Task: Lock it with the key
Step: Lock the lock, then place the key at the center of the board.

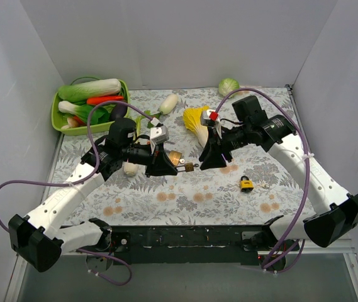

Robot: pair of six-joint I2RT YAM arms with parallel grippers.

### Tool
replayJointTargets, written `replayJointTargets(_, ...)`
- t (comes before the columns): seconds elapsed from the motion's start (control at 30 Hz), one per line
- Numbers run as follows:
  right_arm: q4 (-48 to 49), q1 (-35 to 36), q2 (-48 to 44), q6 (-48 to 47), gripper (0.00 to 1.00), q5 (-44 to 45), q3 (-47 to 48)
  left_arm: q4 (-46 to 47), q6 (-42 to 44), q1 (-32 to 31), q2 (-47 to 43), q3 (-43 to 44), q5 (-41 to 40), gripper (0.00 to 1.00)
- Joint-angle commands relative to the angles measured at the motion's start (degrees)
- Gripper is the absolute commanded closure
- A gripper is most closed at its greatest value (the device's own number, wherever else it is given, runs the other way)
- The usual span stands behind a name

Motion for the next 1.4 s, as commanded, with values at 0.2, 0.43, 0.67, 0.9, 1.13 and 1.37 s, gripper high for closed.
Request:
replayJointTargets(0.2, 1.0, 2.0, 1.8, 1.6, 0.59, -1.2, 1.7, -0.6, 2.1, 0.1, 0.9, 1.4, 2.0, 1.0)
replayJointTargets(0.43, 2.7, 3.7, 2.7, 2.6, 0.76, -0.1, 0.9, -0.6, 2.2, 0.0, 1.1, 1.4, 1.6, 1.0)
replayJointTargets(0.67, 0.2, 3.8, 2.8, 0.8, 0.99, 1.0, -0.4, -1.3, 2.2, 0.1, 0.5, 0.5, -0.1, 1.0)
replayJointTargets(0.9, -6.1, -2.1, 3.0, -2.9, 0.99, 1.0, -2.4, -2.0, 2.5, 1.0, -1.0, -1.7, -1.5, 1.0)
replayJointTargets(1.13, -3.2, -12.0, 0.6, 1.1, 0.99, 4.6, -13.2, -2.5, 3.2, 3.2, -1.4, -3.8, -1.3, 1.0)
replayJointTargets(1.37, 21.1, -17.2, -13.1, 27.2, 0.99, 28.7, -32.6, 2.3, -3.0, 3.8, -2.3, -5.7, -2.8, 1.0)
